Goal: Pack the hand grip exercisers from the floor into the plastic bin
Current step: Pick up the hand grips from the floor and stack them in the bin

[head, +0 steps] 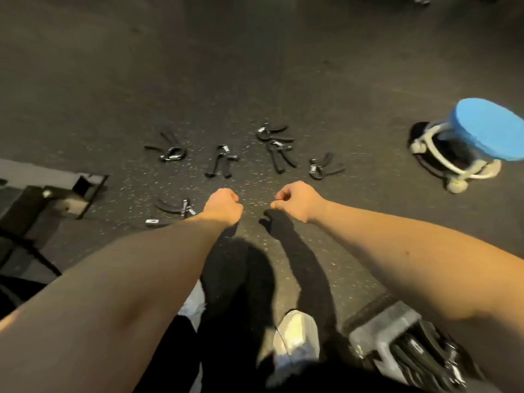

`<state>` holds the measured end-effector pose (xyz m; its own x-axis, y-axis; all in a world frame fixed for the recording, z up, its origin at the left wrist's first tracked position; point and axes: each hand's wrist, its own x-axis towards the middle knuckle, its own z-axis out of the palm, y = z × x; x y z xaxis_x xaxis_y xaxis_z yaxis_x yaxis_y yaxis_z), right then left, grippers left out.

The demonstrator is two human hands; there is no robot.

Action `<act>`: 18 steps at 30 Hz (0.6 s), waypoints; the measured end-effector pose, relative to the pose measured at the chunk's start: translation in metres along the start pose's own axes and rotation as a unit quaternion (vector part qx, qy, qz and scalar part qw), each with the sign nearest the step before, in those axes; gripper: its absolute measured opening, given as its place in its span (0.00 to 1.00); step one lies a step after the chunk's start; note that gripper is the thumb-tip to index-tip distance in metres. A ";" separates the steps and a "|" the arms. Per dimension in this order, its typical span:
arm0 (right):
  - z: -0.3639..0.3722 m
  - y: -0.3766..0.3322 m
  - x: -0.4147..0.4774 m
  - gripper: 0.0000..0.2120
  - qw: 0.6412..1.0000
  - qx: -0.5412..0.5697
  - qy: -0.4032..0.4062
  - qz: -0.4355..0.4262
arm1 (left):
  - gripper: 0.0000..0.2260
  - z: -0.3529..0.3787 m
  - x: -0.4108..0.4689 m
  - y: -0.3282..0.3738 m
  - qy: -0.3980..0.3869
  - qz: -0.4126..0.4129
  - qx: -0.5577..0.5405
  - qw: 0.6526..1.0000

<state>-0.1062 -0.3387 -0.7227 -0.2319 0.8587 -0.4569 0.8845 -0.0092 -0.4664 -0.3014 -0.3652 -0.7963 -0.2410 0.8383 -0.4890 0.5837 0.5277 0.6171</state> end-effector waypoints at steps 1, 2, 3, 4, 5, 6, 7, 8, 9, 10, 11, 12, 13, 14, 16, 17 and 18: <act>0.018 -0.013 0.015 0.13 1.000 0.006 -0.011 -0.008 | 0.09 -0.009 0.007 -0.020 0.020 -0.028 0.010 0.999; 0.037 -0.023 0.031 0.13 1.000 0.009 -0.026 -0.014 | 0.10 -0.017 0.014 -0.038 0.038 -0.052 0.023 0.998; 0.057 -0.035 0.045 0.13 0.999 0.008 -0.044 -0.021 | 0.11 -0.024 0.020 -0.054 0.053 -0.080 0.039 0.995; 0.077 -0.047 0.059 0.13 0.998 0.003 -0.060 -0.030 | 0.12 -0.029 0.029 -0.072 0.069 -0.097 0.055 0.991; 0.097 -0.057 0.071 0.13 0.997 0.000 -0.071 -0.037 | 0.14 -0.032 0.034 -0.088 0.085 -0.108 0.068 0.988; 0.117 -0.065 0.083 0.14 0.996 0.006 -0.078 -0.041 | 0.15 -0.036 0.038 -0.104 0.098 -0.119 0.081 0.985; 0.137 -0.074 0.094 0.16 0.995 0.017 -0.086 -0.039 | 0.16 -0.039 0.041 -0.120 0.113 -0.130 0.098 0.980; 0.155 -0.082 0.104 0.18 0.995 0.027 -0.094 -0.034 | 0.17 -0.041 0.045 -0.135 0.122 -0.136 0.124 0.975; 0.172 -0.088 0.113 0.20 0.994 0.033 -0.098 -0.030 | 0.17 -0.041 0.049 -0.146 0.118 -0.136 0.159 0.971; 0.187 -0.092 0.119 0.21 0.994 0.038 -0.099 -0.026 | 0.17 -0.041 0.053 -0.157 0.112 -0.129 0.197 0.965; 0.201 -0.095 0.125 0.22 0.994 0.040 -0.095 -0.020 | 0.18 -0.040 0.057 -0.166 0.108 -0.117 0.231 0.960; 0.212 -0.097 0.128 0.22 0.996 0.037 -0.085 -0.015 | 0.18 -0.039 0.060 -0.172 0.106 -0.101 0.262 0.954; 0.219 -0.098 0.130 0.22 0.997 0.029 -0.074 -0.010 | 0.18 -0.038 0.063 -0.177 0.105 -0.085 0.288 0.948; 0.225 -0.099 0.132 0.22 0.998 0.021 -0.062 -0.005 | 0.18 -0.038 0.066 -0.180 0.106 -0.073 0.310 0.942; 0.231 -0.099 0.137 0.21 0.999 0.030 -0.042 0.012 | 0.15 -0.041 0.069 -0.178 0.105 -0.062 0.342 0.932; 0.233 -0.097 0.139 0.21 0.998 0.047 -0.039 0.022 | 0.14 -0.042 0.069 -0.176 0.103 -0.058 0.358 0.926; 0.235 -0.096 0.141 0.21 0.997 0.066 -0.038 0.028 | 0.13 -0.043 0.069 -0.174 0.098 -0.054 0.371 0.922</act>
<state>-0.3187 -0.3374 -0.9197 -0.2175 0.8135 -0.5394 0.8373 -0.1286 -0.5315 -0.4527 -0.3932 -0.9112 -0.4226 0.8333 -0.3565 0.9001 0.4320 -0.0570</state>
